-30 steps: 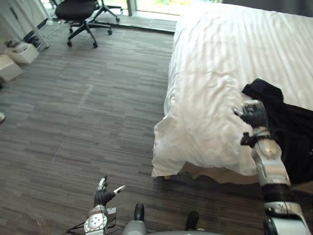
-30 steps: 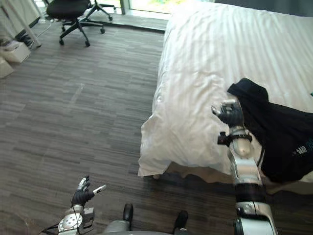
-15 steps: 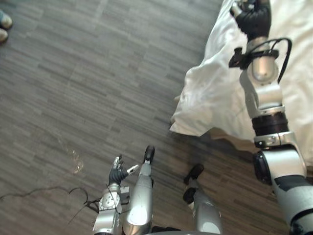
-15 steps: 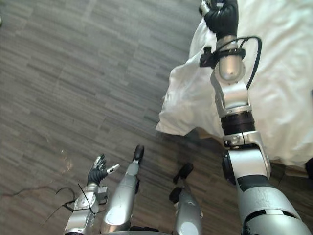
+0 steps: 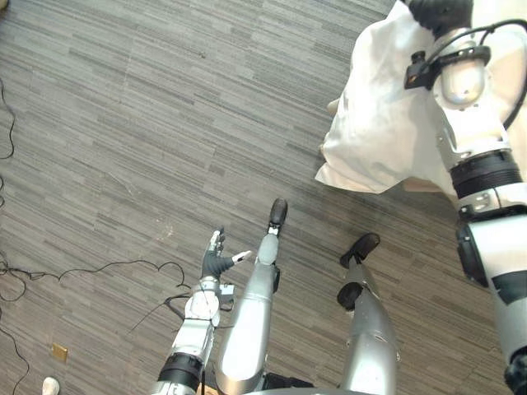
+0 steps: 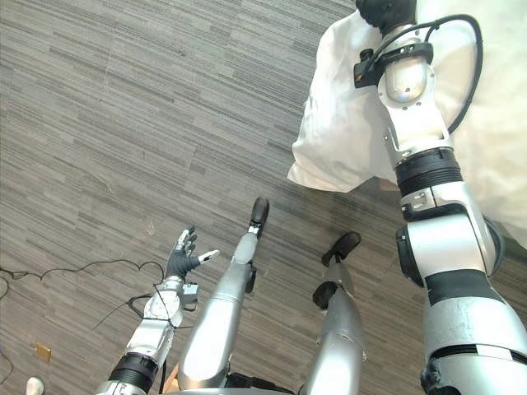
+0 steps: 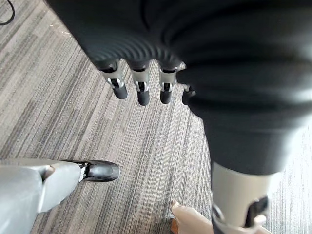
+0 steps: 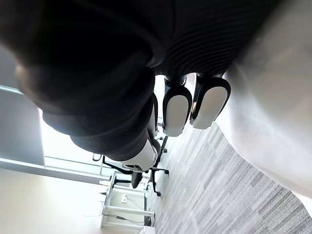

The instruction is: Tidy the bed and pick cloth on bed and put in laundry

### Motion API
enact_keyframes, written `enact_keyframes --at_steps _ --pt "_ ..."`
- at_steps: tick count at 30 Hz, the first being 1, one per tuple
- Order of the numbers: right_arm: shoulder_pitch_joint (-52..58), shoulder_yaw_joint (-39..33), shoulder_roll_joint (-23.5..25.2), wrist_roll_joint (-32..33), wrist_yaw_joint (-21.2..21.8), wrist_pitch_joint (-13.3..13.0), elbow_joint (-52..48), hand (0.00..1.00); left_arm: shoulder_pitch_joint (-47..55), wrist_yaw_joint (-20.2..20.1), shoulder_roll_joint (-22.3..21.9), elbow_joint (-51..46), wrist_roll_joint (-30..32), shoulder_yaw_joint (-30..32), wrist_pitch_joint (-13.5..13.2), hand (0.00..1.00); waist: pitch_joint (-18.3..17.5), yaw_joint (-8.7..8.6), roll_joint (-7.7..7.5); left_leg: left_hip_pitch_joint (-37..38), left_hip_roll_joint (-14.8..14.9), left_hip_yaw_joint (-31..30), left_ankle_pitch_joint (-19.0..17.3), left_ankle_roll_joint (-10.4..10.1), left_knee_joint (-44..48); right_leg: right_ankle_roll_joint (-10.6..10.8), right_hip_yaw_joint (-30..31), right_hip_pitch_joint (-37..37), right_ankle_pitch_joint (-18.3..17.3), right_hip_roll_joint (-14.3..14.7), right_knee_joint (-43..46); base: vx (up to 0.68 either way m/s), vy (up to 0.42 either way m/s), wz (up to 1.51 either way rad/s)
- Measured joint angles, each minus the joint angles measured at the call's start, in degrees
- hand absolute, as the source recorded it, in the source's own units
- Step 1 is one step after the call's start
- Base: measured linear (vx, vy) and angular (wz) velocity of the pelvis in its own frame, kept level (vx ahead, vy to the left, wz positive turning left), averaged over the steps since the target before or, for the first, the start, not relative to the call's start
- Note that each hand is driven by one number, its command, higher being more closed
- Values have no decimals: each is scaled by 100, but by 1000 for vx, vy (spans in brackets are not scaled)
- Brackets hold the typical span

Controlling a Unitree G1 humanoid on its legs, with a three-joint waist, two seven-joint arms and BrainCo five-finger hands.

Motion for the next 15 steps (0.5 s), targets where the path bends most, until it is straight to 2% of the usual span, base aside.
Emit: enact_keyframes --at_steps 2,3,4,6,8,10,12,14,15 --pt "796 16 533 -4 92 219 305 100 -2 31 1 123 52 46 0 0 -2 3 -7 159 5 -2 1 1 -77 1 -13 166 -1 21 -77 59 -26 3" --pt "1432 140 850 -74 128 138 206 100 0 37 4 215 99 91 2 0 1 -24 -23 261 6 12 1 2 -129 3 -11 264 -2 31 -131 72 -40 -4" --pt "1810 304 1235 -74 237 216 104 100 5 39 7 369 103 218 18 0 7 -145 -79 399 6 48 1 1 -183 4 11 372 0 37 -182 69 -44 -7" --pt "2261 495 1616 -92 327 405 306 100 -20 43 17 508 107 271 86 0 9 -252 -145 571 9 75 -11 2 -219 4 33 534 -1 52 -253 31 -43 -9" --pt "2950 743 2004 -117 380 576 442 100 -23 38 32 665 125 274 112 0 28 -330 -278 830 37 133 -42 -36 -303 -1 89 748 3 76 -338 16 -64 -15" --pt "3162 819 2167 -129 473 657 438 100 -21 29 63 805 223 272 134 0 17 -379 -449 1020 91 229 -78 -67 -303 -53 164 925 50 135 -462 -2 -71 -23" --pt "3164 814 2180 -131 476 678 168 100 -21 25 65 883 236 266 138 0 15 -428 -490 1166 133 241 -93 -86 -304 -62 155 1094 56 189 -532 -27 -80 -10" --pt "3192 668 2208 -80 359 601 -906 100 -7 27 94 1004 312 268 171 0 -24 -463 -549 1324 209 284 -162 -168 -304 -80 176 1270 55 286 -649 -45 -73 -14" --pt "3186 566 2279 40 322 472 -1638 100 7 29 145 1093 315 268 172 0 -68 -470 -612 1370 225 338 -176 -181 -304 -92 228 1291 64 331 -675 -38 -49 -19"
